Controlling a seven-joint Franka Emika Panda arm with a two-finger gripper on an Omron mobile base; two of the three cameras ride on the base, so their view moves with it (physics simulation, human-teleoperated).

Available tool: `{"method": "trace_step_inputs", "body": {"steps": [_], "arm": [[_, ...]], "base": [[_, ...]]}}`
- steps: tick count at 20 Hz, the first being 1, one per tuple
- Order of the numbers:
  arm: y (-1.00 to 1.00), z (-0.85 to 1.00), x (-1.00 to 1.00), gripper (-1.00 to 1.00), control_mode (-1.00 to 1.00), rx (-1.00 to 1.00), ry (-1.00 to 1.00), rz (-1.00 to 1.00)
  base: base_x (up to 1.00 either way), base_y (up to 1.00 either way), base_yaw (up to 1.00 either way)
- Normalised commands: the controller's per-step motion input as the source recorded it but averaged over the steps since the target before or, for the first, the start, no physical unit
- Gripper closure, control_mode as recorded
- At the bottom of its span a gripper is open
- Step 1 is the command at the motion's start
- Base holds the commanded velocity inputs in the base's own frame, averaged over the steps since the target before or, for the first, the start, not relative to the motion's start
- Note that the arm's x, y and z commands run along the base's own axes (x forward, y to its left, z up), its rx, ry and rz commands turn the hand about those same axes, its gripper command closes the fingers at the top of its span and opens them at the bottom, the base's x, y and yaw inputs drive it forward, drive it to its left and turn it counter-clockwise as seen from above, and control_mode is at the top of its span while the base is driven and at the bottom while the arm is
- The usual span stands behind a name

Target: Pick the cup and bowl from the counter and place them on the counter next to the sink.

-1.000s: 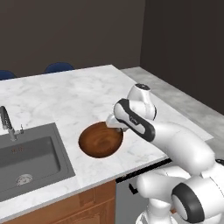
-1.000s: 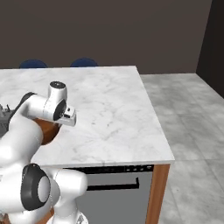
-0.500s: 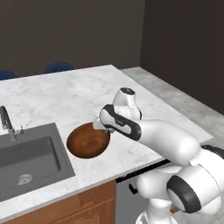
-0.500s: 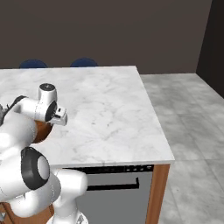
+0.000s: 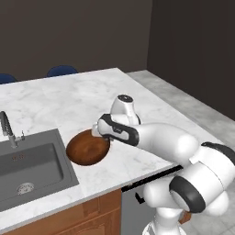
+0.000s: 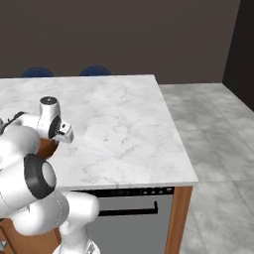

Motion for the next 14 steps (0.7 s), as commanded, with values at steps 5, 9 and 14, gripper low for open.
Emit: {"method": "trace_step_inputs", "body": {"steps": [5, 9, 14], "arm": [[0.00, -0.49, 0.13, 1.00, -1.00, -0.01, 0.00, 0.00], [0.00, -0.46, 0.03, 1.00, -1.00, 0.00, 0.00, 0.00], [0.00, -0.48, 0.03, 1.00, -1.00, 0.00, 0.00, 0.00]], "base": [[0.00, 0.00, 0.00], [0.00, 0.00, 0.00], [0.00, 0.00, 0.00]]}}
